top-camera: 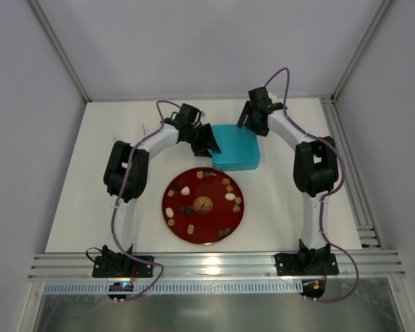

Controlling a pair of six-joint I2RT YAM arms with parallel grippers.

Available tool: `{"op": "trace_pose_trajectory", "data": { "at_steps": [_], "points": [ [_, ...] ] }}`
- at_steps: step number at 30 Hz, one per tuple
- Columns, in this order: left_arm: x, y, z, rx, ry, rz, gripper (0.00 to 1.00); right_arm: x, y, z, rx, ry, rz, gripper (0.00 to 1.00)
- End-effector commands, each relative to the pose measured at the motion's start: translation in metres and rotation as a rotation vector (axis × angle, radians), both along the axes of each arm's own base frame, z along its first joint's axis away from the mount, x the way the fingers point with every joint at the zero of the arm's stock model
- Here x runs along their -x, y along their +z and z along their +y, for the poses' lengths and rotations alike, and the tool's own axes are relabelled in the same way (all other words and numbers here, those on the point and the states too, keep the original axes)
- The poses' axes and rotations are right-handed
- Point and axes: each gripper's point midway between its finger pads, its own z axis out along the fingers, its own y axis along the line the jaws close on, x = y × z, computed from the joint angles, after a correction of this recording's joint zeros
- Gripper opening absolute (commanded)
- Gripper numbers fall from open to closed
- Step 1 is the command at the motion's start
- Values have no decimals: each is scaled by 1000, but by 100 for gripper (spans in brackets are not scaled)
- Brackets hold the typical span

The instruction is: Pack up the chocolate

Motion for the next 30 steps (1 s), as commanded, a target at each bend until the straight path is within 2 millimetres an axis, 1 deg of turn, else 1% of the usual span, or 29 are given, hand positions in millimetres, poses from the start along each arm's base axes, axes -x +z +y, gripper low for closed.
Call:
{"op": "trace_pose_trajectory", "data": {
  "at_steps": [1, 4, 8, 13, 16, 17, 19, 20, 21, 25, 28, 30],
  "points": [
    [-7, -13, 3, -47, 19, -3, 49, 1, 20, 14, -2, 60, -25, 75],
    [-7, -24, 11, -87, 29, 10, 47, 4, 12, 12, 17, 73, -15, 76],
    [-5, -46, 22, -146, 34, 42, 46, 8, -2, 11, 48, 124, 5, 76],
    [-1, -60, 36, -209, 40, 70, 43, 12, -19, 4, 108, 154, 41, 76],
    [-2, -64, 42, -236, 40, 72, 43, 13, -25, 3, 115, 175, 54, 77],
    [-2, -65, 44, -240, 36, 73, 43, 14, -29, 6, 105, 194, 66, 77],
    [-2, -68, 46, -254, 35, 86, 43, 12, -31, 7, 105, 220, 78, 77],
    [0, -69, 49, -265, 33, 100, 44, 16, -39, 6, 110, 231, 113, 77],
    [0, -69, 49, -265, 32, 98, 44, 14, -37, 6, 113, 238, 112, 77],
    [-1, -70, 53, -278, 47, 102, 44, 16, -43, 4, 139, 278, 139, 77],
    [-3, -67, 53, -275, 54, 109, 44, 18, -50, 2, 156, 300, 172, 77],
    [-6, -64, 54, -274, 62, 102, 47, 23, -56, -2, 181, 314, 210, 77]
  ]
}}
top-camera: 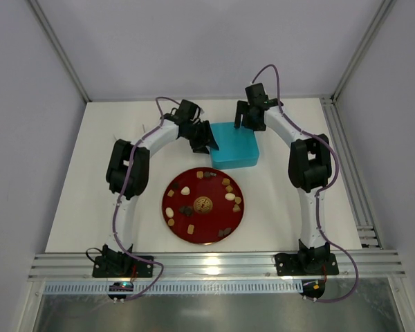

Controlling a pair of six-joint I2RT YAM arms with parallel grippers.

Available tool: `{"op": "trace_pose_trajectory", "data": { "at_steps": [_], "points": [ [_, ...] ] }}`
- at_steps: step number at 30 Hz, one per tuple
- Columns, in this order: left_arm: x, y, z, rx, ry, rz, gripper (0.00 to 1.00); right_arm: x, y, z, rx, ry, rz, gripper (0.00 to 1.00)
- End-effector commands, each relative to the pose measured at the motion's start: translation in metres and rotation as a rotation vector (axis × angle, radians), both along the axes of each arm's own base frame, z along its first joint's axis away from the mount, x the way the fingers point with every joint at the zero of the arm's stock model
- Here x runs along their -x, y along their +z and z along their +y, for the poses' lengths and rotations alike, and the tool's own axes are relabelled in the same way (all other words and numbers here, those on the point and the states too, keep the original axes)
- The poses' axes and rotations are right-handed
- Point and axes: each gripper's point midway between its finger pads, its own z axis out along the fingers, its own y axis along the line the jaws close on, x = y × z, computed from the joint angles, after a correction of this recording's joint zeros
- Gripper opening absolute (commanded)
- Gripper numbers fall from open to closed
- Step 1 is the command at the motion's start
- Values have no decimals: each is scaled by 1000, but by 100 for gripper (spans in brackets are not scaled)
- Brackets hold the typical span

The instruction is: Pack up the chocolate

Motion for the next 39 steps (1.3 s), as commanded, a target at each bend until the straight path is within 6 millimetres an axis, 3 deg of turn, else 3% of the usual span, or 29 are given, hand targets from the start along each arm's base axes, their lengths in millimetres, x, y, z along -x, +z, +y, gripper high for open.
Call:
{"op": "trace_pose_trajectory", "data": {
  "at_steps": [1, 9, 16, 23, 31, 39],
  "points": [
    [11, -60, 43, -228, 46, 97, 48, 35, -51, -14, 120, 67, 201, 76],
    [-12, -26, 49, -156, 85, -15, 65, 39, -61, -25, 179, 74, 221, 77],
    [-60, 10, 50, -45, 161, -123, 67, 38, -59, -25, 182, 87, 209, 77],
    [-89, 5, 46, -28, 204, -131, 65, 34, -46, -24, 175, 91, 170, 78],
    [-101, 9, 41, 5, 212, -173, 64, 32, -37, -21, 161, 97, 151, 78],
    [-106, 39, 47, 0, 259, -250, 64, 34, -37, -20, 172, 98, 148, 79]
  ]
}}
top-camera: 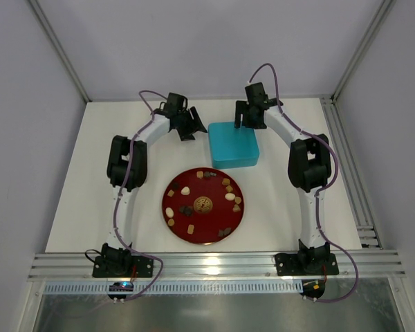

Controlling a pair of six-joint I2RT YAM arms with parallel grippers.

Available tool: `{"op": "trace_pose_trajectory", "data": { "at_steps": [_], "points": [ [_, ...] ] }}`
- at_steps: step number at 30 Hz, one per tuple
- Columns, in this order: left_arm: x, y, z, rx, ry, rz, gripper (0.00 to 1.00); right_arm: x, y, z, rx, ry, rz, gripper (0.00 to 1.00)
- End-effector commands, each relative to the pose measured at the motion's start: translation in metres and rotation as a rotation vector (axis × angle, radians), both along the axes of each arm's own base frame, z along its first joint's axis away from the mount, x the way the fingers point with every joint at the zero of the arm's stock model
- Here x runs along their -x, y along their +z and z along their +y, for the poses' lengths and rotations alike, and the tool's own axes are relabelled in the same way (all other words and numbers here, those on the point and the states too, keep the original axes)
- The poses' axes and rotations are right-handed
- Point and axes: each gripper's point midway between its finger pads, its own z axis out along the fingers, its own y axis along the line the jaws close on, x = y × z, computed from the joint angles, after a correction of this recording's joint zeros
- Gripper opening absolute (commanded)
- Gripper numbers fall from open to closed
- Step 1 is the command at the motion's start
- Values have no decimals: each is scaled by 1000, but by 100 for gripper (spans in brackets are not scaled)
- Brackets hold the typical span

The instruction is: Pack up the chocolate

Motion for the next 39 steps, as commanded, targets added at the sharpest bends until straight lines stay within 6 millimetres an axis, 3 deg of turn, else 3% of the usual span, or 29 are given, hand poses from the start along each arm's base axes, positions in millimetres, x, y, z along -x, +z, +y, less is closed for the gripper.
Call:
{"op": "trace_pose_trajectory", "data": {
  "at_steps": [1, 12, 24, 39],
  "points": [
    [-14, 55, -2, 25, 24, -143, 64, 39, -38, -18, 120, 21, 164, 78],
    [-22, 66, -16, 67, 11, -206, 64, 38, -34, -9, 116, 38, 149, 78],
    [-19, 24, -17, 13, 21, -106, 56, 36, -28, -3, 121, 53, 135, 78],
    [17, -35, 3, -120, 40, 76, 40, 41, -42, -3, 173, 64, 163, 78]
  ]
}}
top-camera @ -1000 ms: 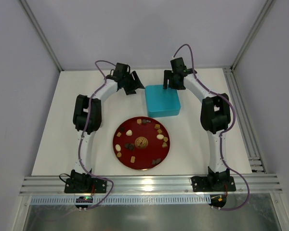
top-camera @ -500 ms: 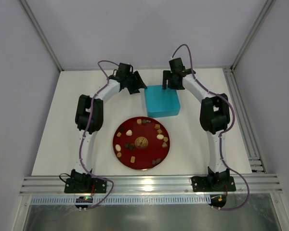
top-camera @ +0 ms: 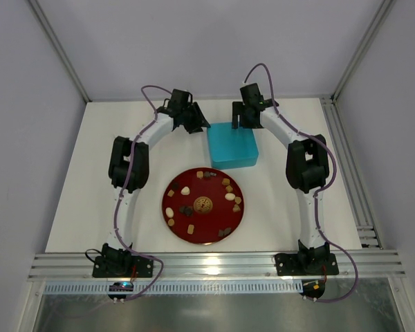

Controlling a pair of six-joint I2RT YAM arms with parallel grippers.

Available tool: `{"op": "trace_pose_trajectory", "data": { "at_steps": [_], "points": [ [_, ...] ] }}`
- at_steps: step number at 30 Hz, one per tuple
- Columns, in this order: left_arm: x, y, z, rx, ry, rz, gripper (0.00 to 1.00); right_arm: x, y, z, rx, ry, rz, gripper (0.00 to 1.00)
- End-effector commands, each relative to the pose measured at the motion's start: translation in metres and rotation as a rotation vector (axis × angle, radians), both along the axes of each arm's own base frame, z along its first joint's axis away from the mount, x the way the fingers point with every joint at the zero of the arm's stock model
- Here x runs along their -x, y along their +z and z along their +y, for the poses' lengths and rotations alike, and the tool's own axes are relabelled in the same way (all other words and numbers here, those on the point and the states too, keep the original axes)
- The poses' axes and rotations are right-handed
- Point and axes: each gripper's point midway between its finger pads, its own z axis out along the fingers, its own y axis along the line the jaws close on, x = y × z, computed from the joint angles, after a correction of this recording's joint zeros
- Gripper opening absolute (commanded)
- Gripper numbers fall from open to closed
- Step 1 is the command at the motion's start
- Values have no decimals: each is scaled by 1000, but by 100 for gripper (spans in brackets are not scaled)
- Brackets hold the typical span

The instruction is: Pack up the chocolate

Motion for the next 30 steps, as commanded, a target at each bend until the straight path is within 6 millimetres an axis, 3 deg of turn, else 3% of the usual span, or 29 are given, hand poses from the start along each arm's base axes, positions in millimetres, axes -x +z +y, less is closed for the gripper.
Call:
{"op": "trace_pose_trajectory", "data": {
  "at_steps": [1, 24, 30],
  "points": [
    [30, -63, 24, -143, 30, 171, 41, 40, -45, -11, 118, 41, 187, 78],
    [69, -129, 44, -285, -14, 402, 29, 41, -55, -7, 200, 67, 229, 78],
    [75, -129, 53, -336, -23, 410, 27, 44, -58, -5, 201, 75, 233, 78]
  ]
}}
